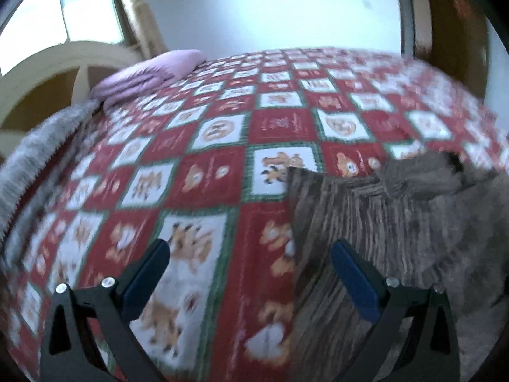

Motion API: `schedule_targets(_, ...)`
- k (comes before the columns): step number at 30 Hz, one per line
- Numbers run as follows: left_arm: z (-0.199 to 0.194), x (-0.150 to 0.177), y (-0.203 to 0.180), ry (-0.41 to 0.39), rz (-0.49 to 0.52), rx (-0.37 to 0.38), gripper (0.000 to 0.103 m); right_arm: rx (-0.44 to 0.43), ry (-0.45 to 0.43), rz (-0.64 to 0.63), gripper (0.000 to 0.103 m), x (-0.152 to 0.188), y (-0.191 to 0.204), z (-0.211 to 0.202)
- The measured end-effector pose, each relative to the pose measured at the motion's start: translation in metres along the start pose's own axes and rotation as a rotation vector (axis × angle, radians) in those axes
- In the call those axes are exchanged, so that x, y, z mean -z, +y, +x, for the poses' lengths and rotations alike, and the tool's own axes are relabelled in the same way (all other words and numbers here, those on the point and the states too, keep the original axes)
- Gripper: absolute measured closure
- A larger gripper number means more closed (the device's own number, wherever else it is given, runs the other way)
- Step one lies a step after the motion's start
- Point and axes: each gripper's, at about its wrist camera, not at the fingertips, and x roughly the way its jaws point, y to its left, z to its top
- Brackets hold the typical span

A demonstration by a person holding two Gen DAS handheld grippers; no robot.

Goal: Fold small clothes
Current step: 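Grasp the brown sweater's other side with the right tool and fold it inward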

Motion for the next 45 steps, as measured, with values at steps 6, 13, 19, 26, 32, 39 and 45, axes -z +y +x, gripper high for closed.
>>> schedule_targets(6, 0.026, 0.017, -0.011, 0.019, 0.120, -0.213, 0.000, -0.036, -0.057, 0.075, 0.069, 0.007, -0.019, -0.012)
schedule_targets(13, 0.024, 0.025, 0.025, 0.053, -0.023, -0.194, 0.000, 0.063, -0.150, 0.119, 0.053, -0.008, -0.059, -0.039)
schedule_targets(19, -0.004, 0.009, 0.028, -0.072, -0.045, -0.237, 0.000, 0.150, -0.120, 0.040, 0.053, -0.016, -0.069, -0.027)
schedule_targets(26, 0.041, 0.015, 0.025, 0.075, -0.028, -0.258, 0.000, 0.214, -0.054, -0.002, 0.053, -0.014, -0.079, 0.000)
schedule_targets(32, 0.036, 0.025, 0.032, 0.087, -0.047, -0.256, 0.000, 0.179, -0.053, 0.054, 0.053, -0.002, -0.104, -0.006)
schedule_targets(39, 0.000, 0.015, 0.035, 0.009, -0.115, -0.231, 0.000, 0.260, -0.081, -0.073, 0.052, -0.017, -0.071, -0.013)
schedule_targets(45, 0.022, 0.024, -0.001, 0.060, 0.024, -0.212, 0.000, 0.285, -0.022, 0.073, 0.052, -0.037, -0.110, 0.008)
